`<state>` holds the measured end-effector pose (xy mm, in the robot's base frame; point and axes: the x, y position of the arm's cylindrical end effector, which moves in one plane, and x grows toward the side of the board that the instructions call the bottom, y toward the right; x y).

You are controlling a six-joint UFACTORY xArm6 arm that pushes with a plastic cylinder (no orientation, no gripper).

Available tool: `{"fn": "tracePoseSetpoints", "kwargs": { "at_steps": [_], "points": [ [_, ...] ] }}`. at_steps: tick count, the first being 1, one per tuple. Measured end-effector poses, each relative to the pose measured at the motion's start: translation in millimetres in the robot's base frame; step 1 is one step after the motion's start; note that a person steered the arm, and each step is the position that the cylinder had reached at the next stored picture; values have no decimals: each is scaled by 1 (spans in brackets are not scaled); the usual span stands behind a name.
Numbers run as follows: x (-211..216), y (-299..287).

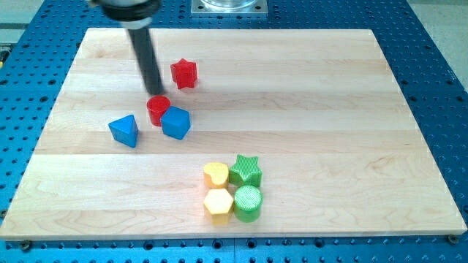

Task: Slide the red star diagonally up

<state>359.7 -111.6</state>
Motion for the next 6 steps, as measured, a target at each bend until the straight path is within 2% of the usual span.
{"fn": "tracePoseSetpoints", "kwargs": {
  "at_steps": [3,4,5,6],
  "points": [
    [-1,30],
    [-1,-19],
    [-14,-23],
    [-26,12]
  ]
}}
